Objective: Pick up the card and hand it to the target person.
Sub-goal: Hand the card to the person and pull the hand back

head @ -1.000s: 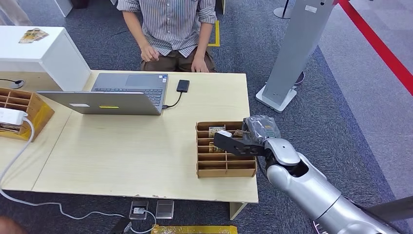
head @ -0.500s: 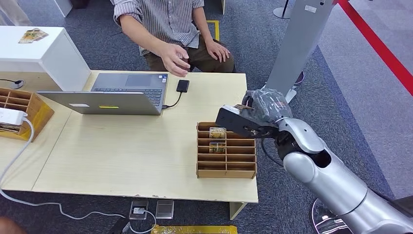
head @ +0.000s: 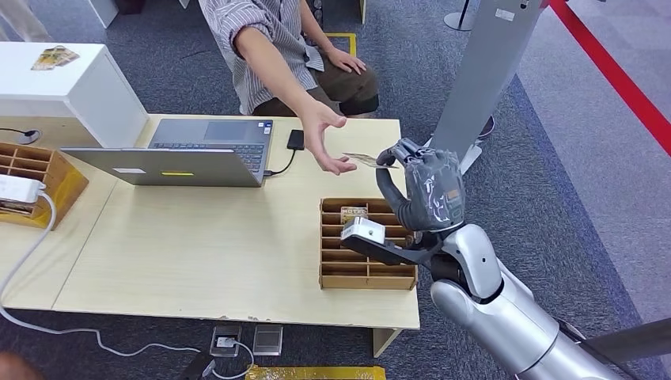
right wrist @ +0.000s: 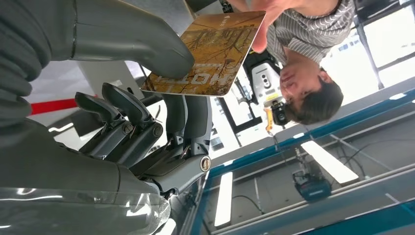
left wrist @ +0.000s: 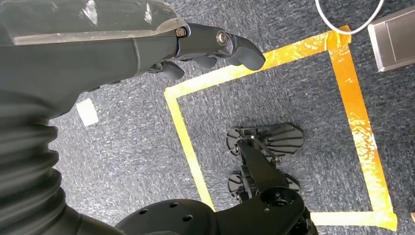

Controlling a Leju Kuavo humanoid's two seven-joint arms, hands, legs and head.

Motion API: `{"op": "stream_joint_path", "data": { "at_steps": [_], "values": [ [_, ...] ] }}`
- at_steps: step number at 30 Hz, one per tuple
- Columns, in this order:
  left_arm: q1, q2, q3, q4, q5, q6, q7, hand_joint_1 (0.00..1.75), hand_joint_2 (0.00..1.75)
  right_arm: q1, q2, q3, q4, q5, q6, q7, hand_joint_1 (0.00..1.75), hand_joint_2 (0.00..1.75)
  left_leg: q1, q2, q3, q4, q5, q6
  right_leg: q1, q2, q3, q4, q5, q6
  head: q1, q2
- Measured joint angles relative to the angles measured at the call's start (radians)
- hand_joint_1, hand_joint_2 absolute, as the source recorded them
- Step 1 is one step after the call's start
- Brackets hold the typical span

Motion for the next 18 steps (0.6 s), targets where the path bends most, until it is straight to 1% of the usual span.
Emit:
{"op": "stream_joint_path", "data": {
  "at_steps": [5,9,12,16,18],
  "values": [
    [0.0,0.002,-0.003,-0.001,-0.004,-0.002,-0.007,0.0,1.75,0.003,-0.008,0.004,-0.005,-0.026,-0.034,-0.008,1.75,1.75,0.0,0.0,0.0,0.001,-0.001,0.0,0.0,0.0,0.0,0.001,-0.001,0.0,0.0,0.0],
    [0.0,0.0,-0.005,-0.002,-0.006,-0.001,-0.013,0.0,1.75,0.002,0.005,0.02,0.018,-0.027,-0.076,-0.032,1.75,1.75,0.0,0.0,0.0,0.001,-0.001,0.0,0.0,0.0,-0.001,0.001,-0.001,0.0,0.0,0.0],
    [-0.001,0.0,-0.013,-0.003,-0.014,-0.003,-0.019,0.0,1.75,0.002,0.015,0.039,0.04,-0.021,-0.089,-0.042,1.75,1.75,0.0,0.001,0.0,0.001,-0.001,0.0,0.0,0.0,-0.001,0.001,-0.001,0.0,0.0,0.0],
    [-0.001,0.002,-0.011,-0.004,-0.016,-0.003,-0.032,0.0,1.75,-0.001,0.024,0.059,0.062,-0.048,-0.103,-0.051,0.0,1.75,0.0,0.001,0.0,0.001,-0.001,0.0,0.0,0.0,0.0,0.001,0.0,0.0,0.0,0.0],
    [0.0,0.003,-0.001,-0.003,-0.005,-0.003,-0.025,0.0,0.87,-0.004,0.024,0.065,0.065,-0.064,-0.11,-0.055,0.0,1.75,0.0,0.001,0.0,0.001,-0.001,0.0,0.0,0.0,-0.001,0.001,-0.001,0.0,0.0,0.0]
  ]
}}
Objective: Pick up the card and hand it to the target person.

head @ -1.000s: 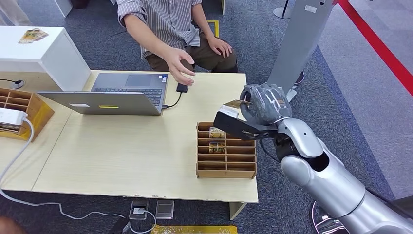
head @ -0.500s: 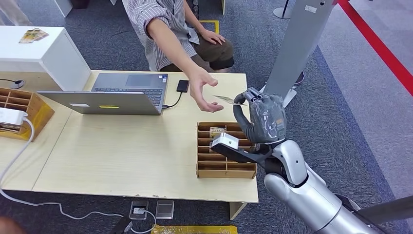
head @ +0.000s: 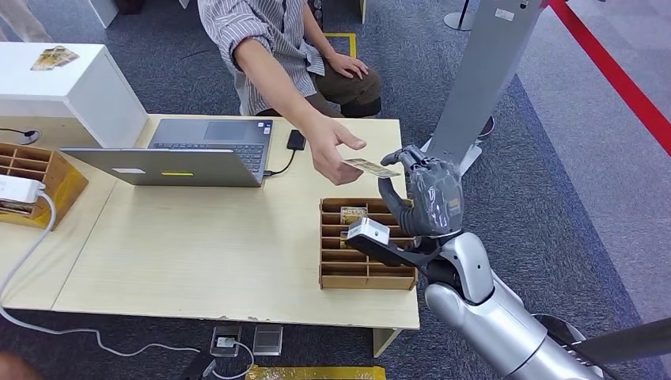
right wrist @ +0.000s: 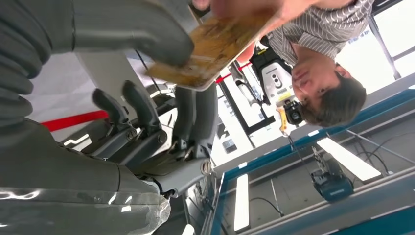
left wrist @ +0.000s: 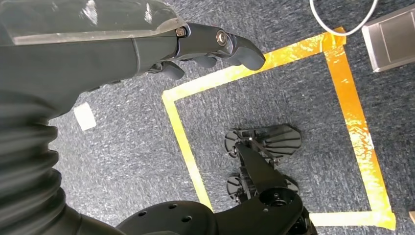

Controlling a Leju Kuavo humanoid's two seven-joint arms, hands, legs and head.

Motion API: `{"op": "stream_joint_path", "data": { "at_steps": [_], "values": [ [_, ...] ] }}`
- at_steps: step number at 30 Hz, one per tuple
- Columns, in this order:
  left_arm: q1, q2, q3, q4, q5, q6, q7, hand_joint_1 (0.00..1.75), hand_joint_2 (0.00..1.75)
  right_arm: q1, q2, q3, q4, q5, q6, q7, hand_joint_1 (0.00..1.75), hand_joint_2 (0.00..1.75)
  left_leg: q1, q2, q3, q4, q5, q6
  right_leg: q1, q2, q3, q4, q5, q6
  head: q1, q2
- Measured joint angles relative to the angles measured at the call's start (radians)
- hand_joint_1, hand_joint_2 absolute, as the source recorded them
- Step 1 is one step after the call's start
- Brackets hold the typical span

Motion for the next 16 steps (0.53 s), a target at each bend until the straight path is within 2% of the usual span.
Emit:
{"op": "stream_joint_path", "data": {
  "at_steps": [2,9,16],
  "values": [
    [0.0,0.0,0.004,0.001,0.005,0.003,0.01,0.0,0.0,-0.001,0.0,0.003,-0.001,-0.025,-0.008,-0.002,0.0,1.75,0.0,0.0,0.0,0.0,0.0,0.0,0.0,0.0,0.0,0.0,0.0,0.0,0.0,0.0],
    [0.001,0.0,0.019,0.0,0.022,0.018,0.016,0.0,0.0,0.038,-0.034,-0.035,-0.108,-0.282,0.013,-0.046,0.0,1.75,0.0,-0.001,-0.001,0.0,0.0,0.0,0.0,-0.001,0.0,0.0,-0.001,0.0,0.0,0.0],
    [0.002,-0.001,0.032,-0.001,0.036,0.025,0.019,0.0,0.0,0.157,-0.082,-0.101,-0.246,-0.481,0.048,-0.084,0.0,1.75,0.0,-0.004,-0.001,0.001,0.0,0.0,0.0,-0.004,0.0,0.0,-0.001,0.0,0.0,0.0]
  ]
}}
